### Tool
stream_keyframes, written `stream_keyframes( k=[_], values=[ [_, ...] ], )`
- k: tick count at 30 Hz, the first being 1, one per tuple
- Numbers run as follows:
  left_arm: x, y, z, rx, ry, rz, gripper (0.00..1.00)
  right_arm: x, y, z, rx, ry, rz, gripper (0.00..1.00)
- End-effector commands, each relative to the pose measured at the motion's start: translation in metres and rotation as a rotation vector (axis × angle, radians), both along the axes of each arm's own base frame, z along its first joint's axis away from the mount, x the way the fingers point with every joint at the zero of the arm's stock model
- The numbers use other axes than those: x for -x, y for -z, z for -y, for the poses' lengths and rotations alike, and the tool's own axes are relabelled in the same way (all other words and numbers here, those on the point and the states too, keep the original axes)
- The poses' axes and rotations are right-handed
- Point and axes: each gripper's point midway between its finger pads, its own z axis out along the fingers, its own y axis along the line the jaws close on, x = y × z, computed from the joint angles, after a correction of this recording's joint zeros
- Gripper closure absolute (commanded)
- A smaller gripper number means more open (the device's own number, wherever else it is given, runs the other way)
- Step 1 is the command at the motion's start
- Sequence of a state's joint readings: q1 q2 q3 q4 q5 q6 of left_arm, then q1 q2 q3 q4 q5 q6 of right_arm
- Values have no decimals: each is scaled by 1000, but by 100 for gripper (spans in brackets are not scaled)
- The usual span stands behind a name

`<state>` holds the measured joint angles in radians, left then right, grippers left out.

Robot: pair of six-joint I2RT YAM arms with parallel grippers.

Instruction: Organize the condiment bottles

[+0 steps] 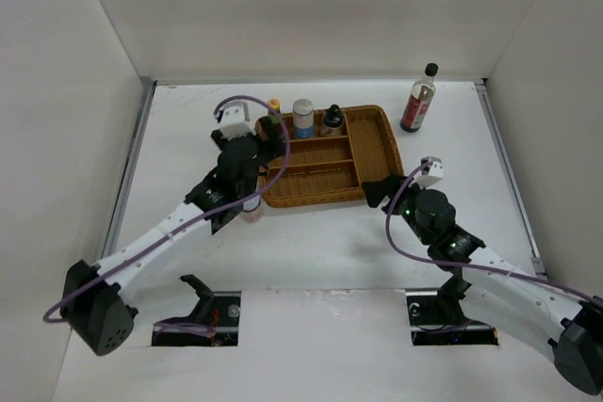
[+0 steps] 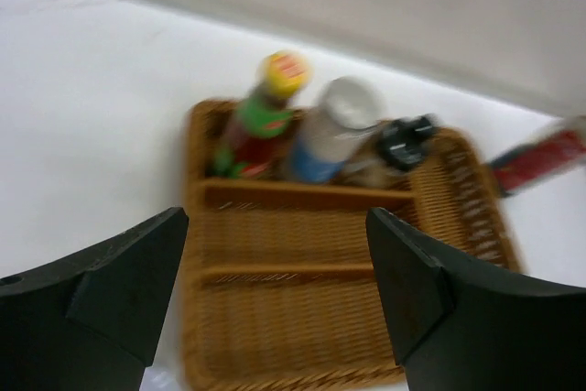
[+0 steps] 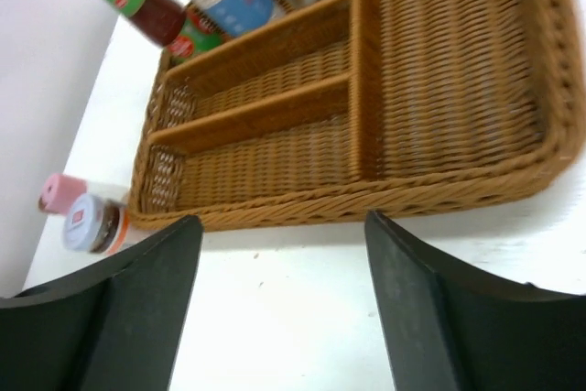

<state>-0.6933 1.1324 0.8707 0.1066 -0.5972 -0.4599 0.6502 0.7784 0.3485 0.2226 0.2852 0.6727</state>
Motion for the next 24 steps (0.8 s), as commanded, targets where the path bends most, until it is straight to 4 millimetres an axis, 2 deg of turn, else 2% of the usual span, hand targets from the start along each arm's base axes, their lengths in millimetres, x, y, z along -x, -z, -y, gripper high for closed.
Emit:
stream_keyframes(
  k=[1,4,9,12,17,20,24],
  values=[
    [26,54,-65,-72,-197,-173,22,-5,-42,-25,-58,-72,111,19],
    [44,72,-99,-89,-272,-258,22,-1,-29,-37,-49,-107,95,15],
    [58,96,-127,-125,-338,-352,35,3,-16,-46,-28,-137,70,14],
    [57,109,-132,-110,-340,-389,38,3,-13,-47,-21,-142,65,14],
    [52,139,-130,-89,-303,-480,35,3,-11,-48,-17,-142,61,13],
    [49,144,-138,-82,-327,-486,35,3,-8,-48,-11,-143,53,13],
    [46,155,-138,-96,-325,-513,35,3,-7,-48,-10,-143,52,12]
  ],
)
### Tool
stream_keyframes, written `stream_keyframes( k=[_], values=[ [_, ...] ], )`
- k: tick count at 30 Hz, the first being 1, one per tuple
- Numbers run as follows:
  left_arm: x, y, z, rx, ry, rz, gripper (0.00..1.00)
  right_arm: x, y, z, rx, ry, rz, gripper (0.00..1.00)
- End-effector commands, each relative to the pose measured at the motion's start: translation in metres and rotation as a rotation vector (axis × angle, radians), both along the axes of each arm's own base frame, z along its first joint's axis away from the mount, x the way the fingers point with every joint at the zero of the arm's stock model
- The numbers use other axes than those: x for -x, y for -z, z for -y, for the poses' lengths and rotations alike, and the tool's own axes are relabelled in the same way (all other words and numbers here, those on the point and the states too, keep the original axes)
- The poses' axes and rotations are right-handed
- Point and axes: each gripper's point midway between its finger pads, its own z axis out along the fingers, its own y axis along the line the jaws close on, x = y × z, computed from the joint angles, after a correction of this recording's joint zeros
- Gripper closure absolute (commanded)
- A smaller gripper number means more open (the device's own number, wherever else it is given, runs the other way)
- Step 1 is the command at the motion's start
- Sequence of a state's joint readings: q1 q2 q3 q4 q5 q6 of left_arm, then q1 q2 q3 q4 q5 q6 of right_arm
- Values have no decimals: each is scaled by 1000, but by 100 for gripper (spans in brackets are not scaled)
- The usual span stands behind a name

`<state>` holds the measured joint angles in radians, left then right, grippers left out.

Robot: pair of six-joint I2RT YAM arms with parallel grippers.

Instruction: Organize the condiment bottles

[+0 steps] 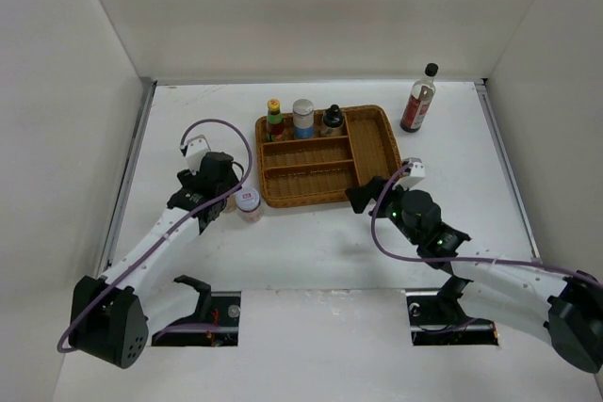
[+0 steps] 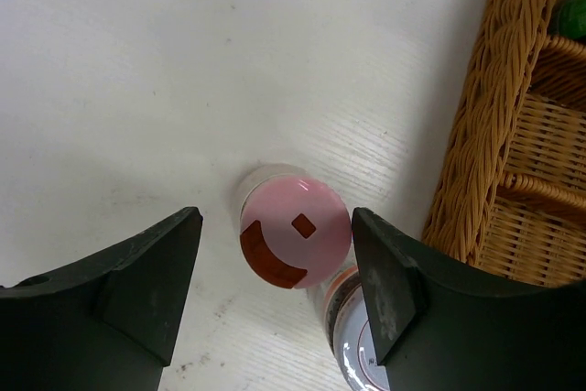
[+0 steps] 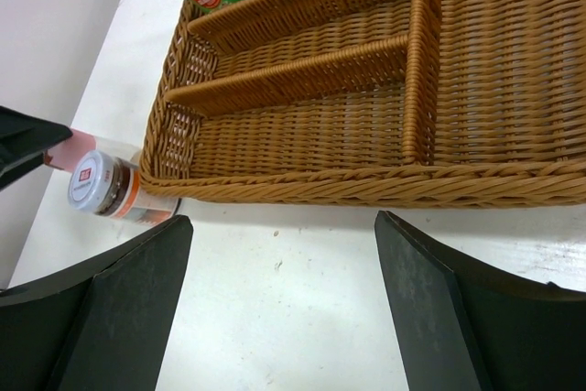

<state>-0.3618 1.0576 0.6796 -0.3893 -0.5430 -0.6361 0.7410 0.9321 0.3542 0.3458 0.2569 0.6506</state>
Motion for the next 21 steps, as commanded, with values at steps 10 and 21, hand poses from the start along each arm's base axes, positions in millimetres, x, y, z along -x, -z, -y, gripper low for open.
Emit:
stream_keyframes(
  k=[10,21],
  values=[
    [-12,6,5,34,18,21,67,-4,-20,-10,-39,-20,57,12],
    [-45,-156,30,51,64,427,70,-5,-21,-7,-50,-12,66,12]
  ],
)
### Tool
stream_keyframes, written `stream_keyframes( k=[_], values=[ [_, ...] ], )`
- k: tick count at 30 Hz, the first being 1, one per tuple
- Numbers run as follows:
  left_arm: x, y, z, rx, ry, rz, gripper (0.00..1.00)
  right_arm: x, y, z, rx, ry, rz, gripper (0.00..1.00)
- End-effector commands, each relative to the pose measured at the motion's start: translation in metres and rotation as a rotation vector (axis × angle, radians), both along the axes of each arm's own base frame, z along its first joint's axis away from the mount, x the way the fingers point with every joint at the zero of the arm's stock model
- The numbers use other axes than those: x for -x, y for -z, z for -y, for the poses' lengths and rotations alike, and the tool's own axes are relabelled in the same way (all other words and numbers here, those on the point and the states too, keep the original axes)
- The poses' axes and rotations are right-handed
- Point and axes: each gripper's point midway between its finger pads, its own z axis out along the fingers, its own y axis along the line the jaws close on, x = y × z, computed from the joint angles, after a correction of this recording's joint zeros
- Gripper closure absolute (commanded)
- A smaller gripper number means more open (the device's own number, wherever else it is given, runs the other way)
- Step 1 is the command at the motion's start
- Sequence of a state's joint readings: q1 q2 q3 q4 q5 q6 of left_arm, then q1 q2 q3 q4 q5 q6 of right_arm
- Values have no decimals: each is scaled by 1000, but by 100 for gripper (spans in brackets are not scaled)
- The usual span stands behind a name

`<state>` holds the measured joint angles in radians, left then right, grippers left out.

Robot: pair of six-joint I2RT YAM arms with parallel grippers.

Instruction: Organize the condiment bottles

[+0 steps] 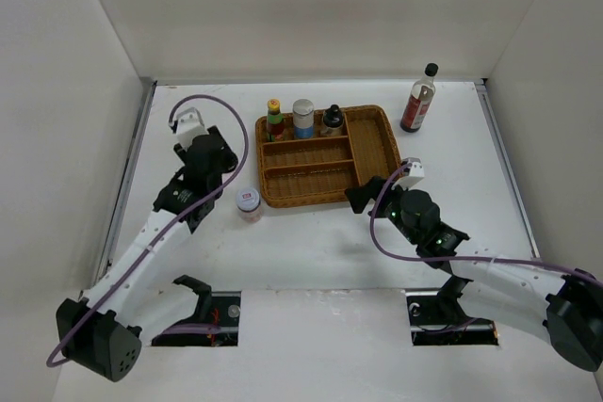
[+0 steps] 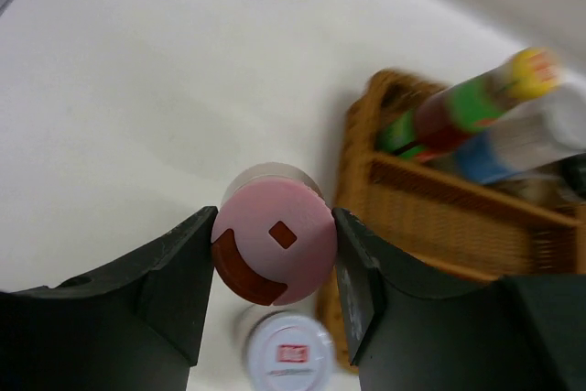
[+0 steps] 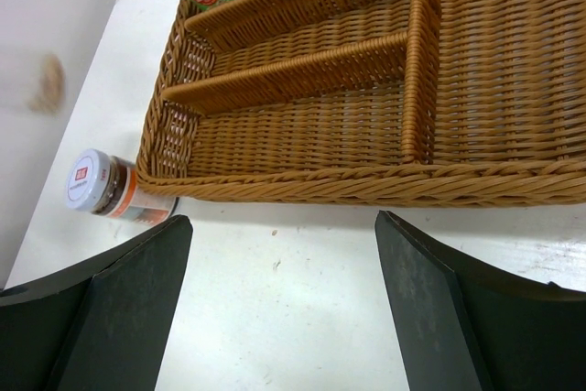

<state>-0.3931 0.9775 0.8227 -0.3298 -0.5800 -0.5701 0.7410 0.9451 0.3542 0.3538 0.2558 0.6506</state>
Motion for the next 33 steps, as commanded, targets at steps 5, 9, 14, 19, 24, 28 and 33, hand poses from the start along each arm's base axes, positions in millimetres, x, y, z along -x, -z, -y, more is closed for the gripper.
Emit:
stream_keyframes(
  k=[5,9,14,19,24,28,33],
  values=[
    [-58,-71,89,59,174,209,70,-4,-24,-5,-54,-8,71,12],
    [-88,-63,126,46,231,202,70,-3,-25,-2,-57,-2,77,12],
    [-100,-43,142,21,255,156,70,-5,-24,2,-59,9,77,12],
    [-99,-6,143,-17,265,85,70,-5,-23,1,-58,5,73,12],
    [-100,37,151,-68,289,-12,70,-6,-22,0,-56,5,70,12],
    [-97,58,153,-95,303,-65,70,-7,-21,2,-52,15,69,12],
    [-94,78,148,-123,294,-104,66,-7,-19,1,-48,11,63,11]
  ],
)
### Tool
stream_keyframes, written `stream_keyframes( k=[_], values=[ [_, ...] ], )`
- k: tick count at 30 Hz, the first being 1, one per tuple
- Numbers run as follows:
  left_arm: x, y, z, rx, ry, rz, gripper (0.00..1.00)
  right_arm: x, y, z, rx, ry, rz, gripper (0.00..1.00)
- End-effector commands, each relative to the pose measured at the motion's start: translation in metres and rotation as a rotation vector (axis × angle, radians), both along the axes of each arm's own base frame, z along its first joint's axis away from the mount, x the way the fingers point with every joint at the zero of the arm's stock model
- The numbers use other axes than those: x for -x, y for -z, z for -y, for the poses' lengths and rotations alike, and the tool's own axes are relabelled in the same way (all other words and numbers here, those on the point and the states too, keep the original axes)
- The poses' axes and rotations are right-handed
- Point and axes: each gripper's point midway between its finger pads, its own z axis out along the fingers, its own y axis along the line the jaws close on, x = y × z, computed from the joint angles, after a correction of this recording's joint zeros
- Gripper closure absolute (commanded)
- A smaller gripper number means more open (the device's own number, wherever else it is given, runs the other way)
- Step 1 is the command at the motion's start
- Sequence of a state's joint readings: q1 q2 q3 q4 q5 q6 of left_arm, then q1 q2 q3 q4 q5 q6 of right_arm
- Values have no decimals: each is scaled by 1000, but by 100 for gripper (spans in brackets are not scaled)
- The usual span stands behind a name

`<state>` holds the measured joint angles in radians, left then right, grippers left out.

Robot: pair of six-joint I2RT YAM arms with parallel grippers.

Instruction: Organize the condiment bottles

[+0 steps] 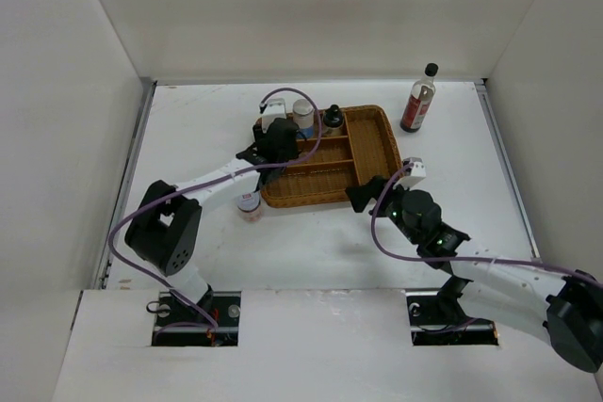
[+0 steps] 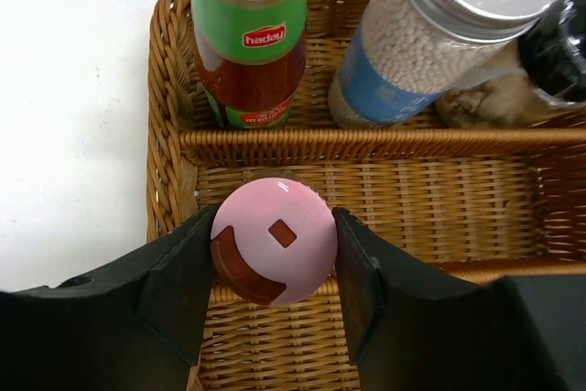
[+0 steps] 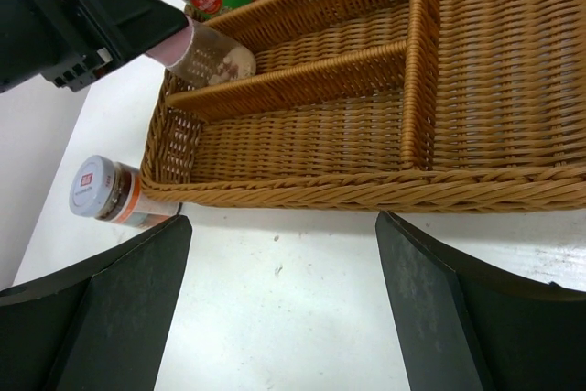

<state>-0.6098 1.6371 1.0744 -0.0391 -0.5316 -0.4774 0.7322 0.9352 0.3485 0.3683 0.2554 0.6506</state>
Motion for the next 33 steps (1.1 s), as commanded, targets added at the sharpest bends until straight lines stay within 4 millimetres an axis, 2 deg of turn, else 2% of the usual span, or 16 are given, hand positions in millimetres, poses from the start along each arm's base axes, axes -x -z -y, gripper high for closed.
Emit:
stream_keyframes(
  k=[1,4,6,8,11,13,17,19,22,26,29,33],
  values=[
    [-4,1,-3,-12,-10,13,65,-6,-14,-1,-34,5,48,11],
    [-4,9,-9,-29,-25,-1,60,-7,-11,-1,-26,7,40,11],
    [-2,11,-11,-34,-24,-6,49,-7,-11,-3,-27,2,42,11],
    [0,5,-14,-27,-27,6,36,-7,-12,-2,-27,7,43,11],
    [8,-17,-16,2,-22,49,22,-8,-10,-1,-24,11,40,11],
    [17,-37,-18,28,-14,89,17,-8,-10,-2,-24,7,38,11],
    [45,-68,-40,68,-34,154,17,-8,-11,0,-27,14,44,11],
    [63,-73,-55,63,-50,152,17,-8,-11,0,-26,14,42,11],
    [89,-64,-73,35,-55,96,17,-9,-10,-1,-24,8,38,11],
    [125,-33,-87,26,-51,-13,17,-9,-9,-3,-23,5,37,11],
    [138,-14,-86,31,-25,-67,13,-9,-8,-4,-18,3,36,10],
    [144,1,-71,68,50,-106,13,-9,-9,-2,-20,7,40,9]
  ],
)
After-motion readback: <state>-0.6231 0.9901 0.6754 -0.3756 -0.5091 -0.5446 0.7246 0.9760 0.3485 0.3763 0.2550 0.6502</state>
